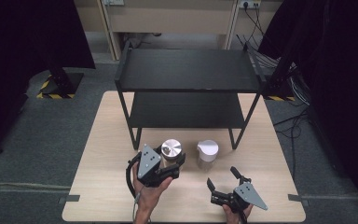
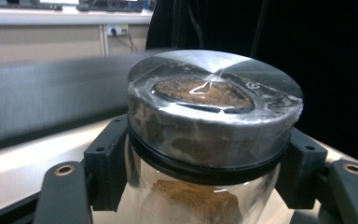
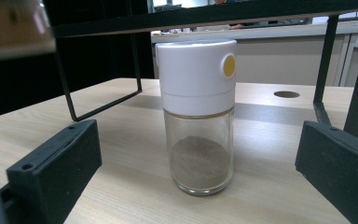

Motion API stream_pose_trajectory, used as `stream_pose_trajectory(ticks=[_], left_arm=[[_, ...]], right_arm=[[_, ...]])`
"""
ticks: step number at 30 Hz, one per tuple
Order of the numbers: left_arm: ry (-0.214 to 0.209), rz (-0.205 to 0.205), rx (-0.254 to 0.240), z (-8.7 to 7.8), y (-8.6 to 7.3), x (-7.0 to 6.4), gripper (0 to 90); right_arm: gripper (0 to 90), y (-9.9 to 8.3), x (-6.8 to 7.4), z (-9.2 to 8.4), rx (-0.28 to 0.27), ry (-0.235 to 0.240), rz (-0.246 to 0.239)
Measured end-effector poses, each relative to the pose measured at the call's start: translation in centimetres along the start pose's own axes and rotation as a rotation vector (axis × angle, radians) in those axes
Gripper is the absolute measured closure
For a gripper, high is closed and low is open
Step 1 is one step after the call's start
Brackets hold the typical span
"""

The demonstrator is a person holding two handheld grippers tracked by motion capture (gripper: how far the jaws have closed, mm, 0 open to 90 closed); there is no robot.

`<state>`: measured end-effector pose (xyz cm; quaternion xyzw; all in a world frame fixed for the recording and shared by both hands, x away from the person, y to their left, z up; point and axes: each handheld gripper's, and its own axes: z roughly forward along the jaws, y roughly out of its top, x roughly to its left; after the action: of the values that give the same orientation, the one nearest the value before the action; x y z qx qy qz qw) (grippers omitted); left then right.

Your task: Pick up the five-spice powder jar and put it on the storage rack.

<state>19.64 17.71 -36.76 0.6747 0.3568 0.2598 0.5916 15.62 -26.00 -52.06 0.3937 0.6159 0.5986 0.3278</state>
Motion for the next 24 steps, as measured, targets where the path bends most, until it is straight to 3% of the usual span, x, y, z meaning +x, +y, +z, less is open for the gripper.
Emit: stream_pose_trajectory(ticks=[6, 12, 24], left_arm=[[-0.037, 0.024, -0.009, 0.3, 3.7, 0.7, 30.6], [-0.094, 0.019, -0.017, 0.7, 7.5, 2.3, 30.6], [-0.154, 0.001, 0.017, 2.4, 14.2, 5.3, 30.6]], right_arm=[[0.4, 0.0, 0.0, 0.0, -0.001, -0.001, -0.004], [0.4, 0.0, 0.0, 0.0, 0.002, 0.000, -0.004], [0.4, 0.1, 0.0, 0.1, 0.004, 0.001, -0.002]])
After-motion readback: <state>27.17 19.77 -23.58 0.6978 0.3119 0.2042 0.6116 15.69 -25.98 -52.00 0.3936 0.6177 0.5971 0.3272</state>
